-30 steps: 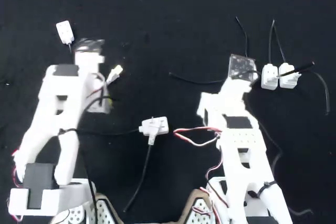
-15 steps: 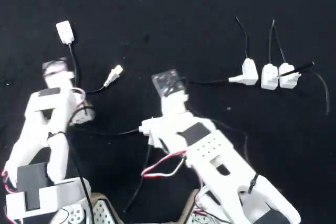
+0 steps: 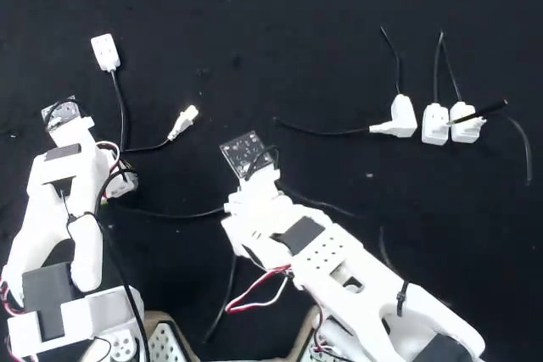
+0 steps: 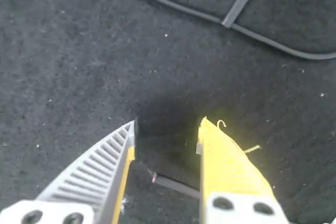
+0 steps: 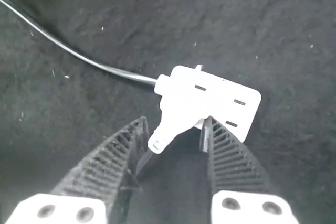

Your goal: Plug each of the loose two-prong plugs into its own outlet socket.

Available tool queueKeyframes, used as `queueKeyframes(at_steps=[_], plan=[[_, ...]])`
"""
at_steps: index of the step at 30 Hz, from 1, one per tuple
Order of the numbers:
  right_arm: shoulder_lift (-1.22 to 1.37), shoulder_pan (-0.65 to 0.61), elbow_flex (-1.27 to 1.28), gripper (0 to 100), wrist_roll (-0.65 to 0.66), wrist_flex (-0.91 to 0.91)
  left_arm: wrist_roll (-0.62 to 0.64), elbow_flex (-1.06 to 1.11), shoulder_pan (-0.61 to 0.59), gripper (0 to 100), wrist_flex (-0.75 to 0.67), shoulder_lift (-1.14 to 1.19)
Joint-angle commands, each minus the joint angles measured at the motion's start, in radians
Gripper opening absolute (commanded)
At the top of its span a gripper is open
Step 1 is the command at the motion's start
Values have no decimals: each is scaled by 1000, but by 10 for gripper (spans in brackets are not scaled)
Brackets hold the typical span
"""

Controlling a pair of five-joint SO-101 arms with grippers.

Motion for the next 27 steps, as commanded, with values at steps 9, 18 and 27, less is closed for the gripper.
queueKeyframes(at_steps=[9,18,27], plan=[[-25,51,59,170,-2,-158,12,-2,-13,191,-6,-35],[-24,46,64,170,-2,-163,12,16,-15,191,-12,-44],[96,-3,13,171,23,-146,11,16,-15,191,-12,-44]])
